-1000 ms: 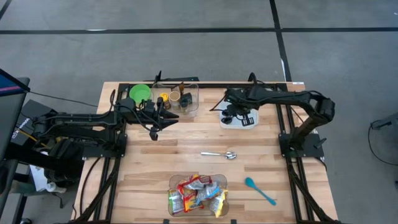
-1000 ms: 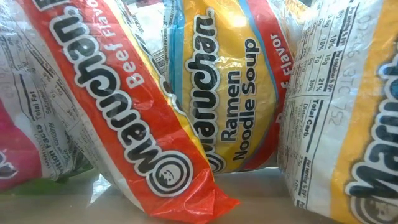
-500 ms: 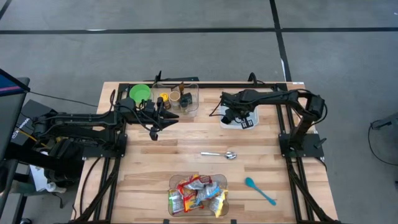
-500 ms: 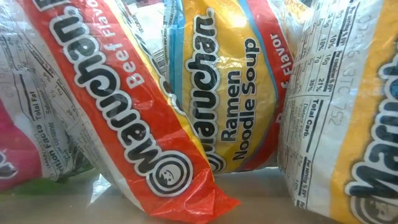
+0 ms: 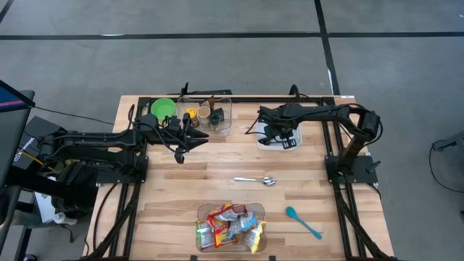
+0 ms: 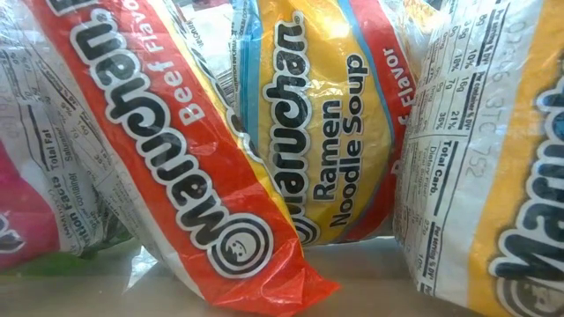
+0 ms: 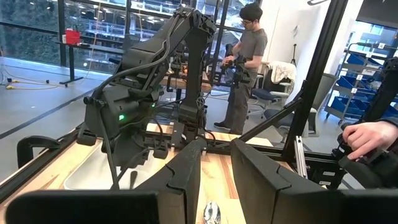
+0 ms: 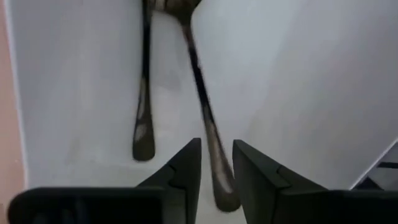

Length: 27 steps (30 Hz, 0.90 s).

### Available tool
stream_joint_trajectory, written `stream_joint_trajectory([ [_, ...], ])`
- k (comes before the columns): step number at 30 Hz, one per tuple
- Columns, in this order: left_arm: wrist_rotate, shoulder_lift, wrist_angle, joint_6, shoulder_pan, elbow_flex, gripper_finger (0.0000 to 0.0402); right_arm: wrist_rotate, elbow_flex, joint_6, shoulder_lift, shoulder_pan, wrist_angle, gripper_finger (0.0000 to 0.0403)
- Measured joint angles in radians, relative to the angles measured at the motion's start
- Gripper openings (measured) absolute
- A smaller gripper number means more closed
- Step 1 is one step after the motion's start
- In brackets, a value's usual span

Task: Pick & Place Food Item
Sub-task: Put the blue baby spoon into the white bin

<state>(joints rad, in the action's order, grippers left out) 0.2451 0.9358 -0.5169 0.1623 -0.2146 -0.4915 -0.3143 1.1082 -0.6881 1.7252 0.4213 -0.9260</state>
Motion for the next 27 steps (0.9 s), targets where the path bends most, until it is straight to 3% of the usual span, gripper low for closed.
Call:
stream_joint_trajectory([
  [11, 0.002, 0.0, 0.0, 0.0, 0.0, 0.0, 0.0085, -0.001, 0.113, 0.156, -0.009, -0.002, -0.159, 0.0086],
  [19, 0.002, 0.0, 0.0, 0.0, 0.0, 0.0, 0.0085, 0.009, 0.147, 0.323, -0.148, -0.031, -0.221, 0.0086],
  [27, 0.002, 0.0, 0.0, 0.0, 0.0, 0.0, 0.0085, 0.191, 0.147, 0.628, -0.322, -0.097, -0.265, 0.0086],
])
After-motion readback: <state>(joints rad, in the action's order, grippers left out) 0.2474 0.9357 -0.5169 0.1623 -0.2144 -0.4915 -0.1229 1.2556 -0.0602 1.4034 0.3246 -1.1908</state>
